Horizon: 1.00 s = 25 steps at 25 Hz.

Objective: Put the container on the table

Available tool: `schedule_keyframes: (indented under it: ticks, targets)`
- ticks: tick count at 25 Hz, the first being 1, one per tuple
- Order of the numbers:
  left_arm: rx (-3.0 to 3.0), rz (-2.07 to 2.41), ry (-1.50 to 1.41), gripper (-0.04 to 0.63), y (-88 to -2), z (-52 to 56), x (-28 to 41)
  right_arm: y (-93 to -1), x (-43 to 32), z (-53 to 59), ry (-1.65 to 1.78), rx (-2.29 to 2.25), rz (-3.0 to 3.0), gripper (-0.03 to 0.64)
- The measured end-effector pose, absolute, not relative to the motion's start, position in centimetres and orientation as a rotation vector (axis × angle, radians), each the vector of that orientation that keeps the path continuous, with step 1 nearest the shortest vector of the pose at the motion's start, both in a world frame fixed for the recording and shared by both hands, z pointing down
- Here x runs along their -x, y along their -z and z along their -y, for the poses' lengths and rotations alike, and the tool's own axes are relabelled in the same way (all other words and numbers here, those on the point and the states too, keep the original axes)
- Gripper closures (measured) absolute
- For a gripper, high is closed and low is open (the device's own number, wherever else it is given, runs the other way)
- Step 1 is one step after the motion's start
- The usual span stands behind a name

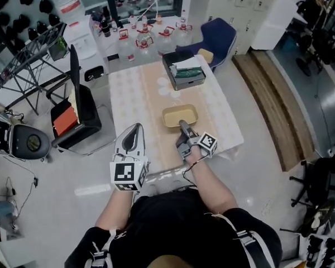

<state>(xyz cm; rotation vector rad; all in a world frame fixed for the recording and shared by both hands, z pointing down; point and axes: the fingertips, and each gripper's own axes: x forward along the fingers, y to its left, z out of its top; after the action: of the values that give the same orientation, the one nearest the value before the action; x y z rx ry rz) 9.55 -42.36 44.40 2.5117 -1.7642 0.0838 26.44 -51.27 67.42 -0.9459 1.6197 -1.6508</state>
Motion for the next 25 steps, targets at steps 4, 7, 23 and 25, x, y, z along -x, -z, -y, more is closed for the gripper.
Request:
schedule_keyframes:
  ticks: [4,7,23,25]
  targets:
    - [-2.456,1.828,-0.108,0.583,-45.1,42.6,-8.2,-71.5,-25.3,52.4,1.748,0.988,-1.601,0.37]
    - [-2.431,1.853,-0.116,0.583,-45.5,42.9,-7.5,-73.3,-24.9,52.8,1.801,1.024,-1.585,0.37]
    - [-2.461,1.765,-0.114,0.583,-46.5,44.5,-9.1,-76.5,-26.7,50.7,1.863,1.264,-1.638,0.371]
    - [-2.478,1.741,-0.107,0.583,-46.5,44.7,-9.6,-76.3,-27.4,50.2,1.847,1.286,-1.662,0.371]
